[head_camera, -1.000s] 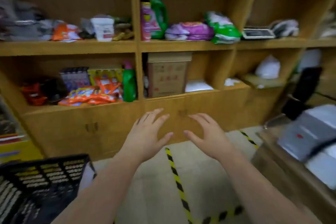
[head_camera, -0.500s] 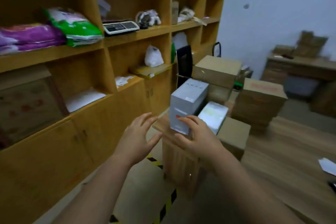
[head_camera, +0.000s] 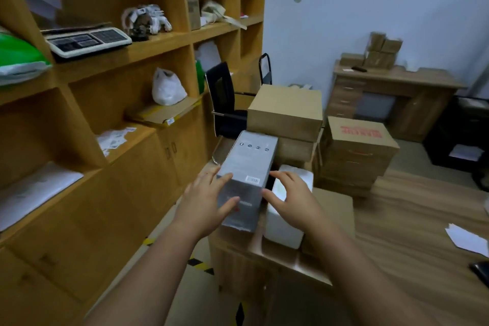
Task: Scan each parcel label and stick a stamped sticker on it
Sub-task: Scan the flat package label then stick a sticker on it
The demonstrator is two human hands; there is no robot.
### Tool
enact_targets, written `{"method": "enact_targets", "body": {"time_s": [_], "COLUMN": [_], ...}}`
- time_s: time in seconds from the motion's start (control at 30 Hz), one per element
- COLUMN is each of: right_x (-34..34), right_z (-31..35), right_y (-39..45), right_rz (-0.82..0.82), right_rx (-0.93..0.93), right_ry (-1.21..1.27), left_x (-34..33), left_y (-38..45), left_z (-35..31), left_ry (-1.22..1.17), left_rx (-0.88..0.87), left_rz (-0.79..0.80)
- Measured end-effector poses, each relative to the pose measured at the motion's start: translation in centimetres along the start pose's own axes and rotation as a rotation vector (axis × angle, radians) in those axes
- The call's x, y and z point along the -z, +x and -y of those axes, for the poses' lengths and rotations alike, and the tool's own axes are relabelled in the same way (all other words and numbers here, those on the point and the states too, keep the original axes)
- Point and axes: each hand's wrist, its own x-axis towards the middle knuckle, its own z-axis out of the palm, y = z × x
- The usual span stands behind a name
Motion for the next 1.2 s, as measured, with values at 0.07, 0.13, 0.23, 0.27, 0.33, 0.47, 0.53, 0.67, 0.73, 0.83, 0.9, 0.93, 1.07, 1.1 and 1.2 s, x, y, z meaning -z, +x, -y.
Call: {"method": "enact_targets", "body": {"time_s": [0.07,0.13,0.23,0.27,0.33,0.47,0.53,0.67,0.73,0.83,0.9,0.93,1.07,1.1,1.2], "right_x": [-0.8,-1.8,-3.3,-3.8,-4.4,-5.1,-5.2,-4.4,-3.4,-0.7,1.8,3.1,7.9,8.9,10.9], "right_z": [0.1,0.0,0.0,-0.1,-0.3,-0.5,-0.7,-1.8,-3.0,-5.2,-7.3,-8.7,-14.3,-15.7,-20.4], "right_y": [2.2,3.8,5.1,5.4,5.7,5.5,4.9,2.4,0.6,-2.4,-4.4,-5.5,-10.4,-11.7,-14.9], "right_rz": [-0.003,-0.003,-0.018,-0.026,-0.034,-0.017,-0.035,-0.078,-0.124,-0.189,-0.246,-0.27,-0.312,-0.313,-0.299], "right_rx": [-0.054,-0.107,-0.158,-0.175,-0.214,-0.26,-0.253,-0.24,-0.213,-0.164,-0.15,-0.148,-0.19,-0.215,-0.307], "right_ry": [0.014,0.043,0.081,0.101,0.144,0.264,0.297,0.339,0.379,0.446,0.451,0.456,0.442,0.435,0.42], "left_x": [-0.6,-1.5,-3.0,-3.4,-4.0,-4.7,-4.9,-5.2,-5.5,-6.2,-6.8,-7.3,-10.1,-11.0,-14.1], "left_y": [2.7,4.8,6.5,6.9,7.3,7.4,7.0,5.2,4.4,3.2,2.2,1.8,0.0,-0.5,-2.1], "left_z": [1.7,3.1,4.6,5.0,5.4,4.7,3.8,1.7,0.3,-3.4,-7.1,-9.2,-17.5,-19.7,-25.4], "left_ry": [0.005,0.006,-0.009,-0.028,-0.075,-0.234,-0.283,-0.262,-0.237,-0.252,-0.281,-0.296,-0.403,-0.433,-0.47], "left_rx": [-0.019,-0.018,0.0,0.009,0.013,0.007,0.023,-0.029,-0.109,-0.177,-0.214,-0.232,-0.246,-0.231,-0.188], "left_rz": [0.03,0.061,0.115,0.133,0.162,0.156,0.109,0.037,-0.008,-0.062,-0.078,-0.076,-0.042,-0.024,0.041]}}
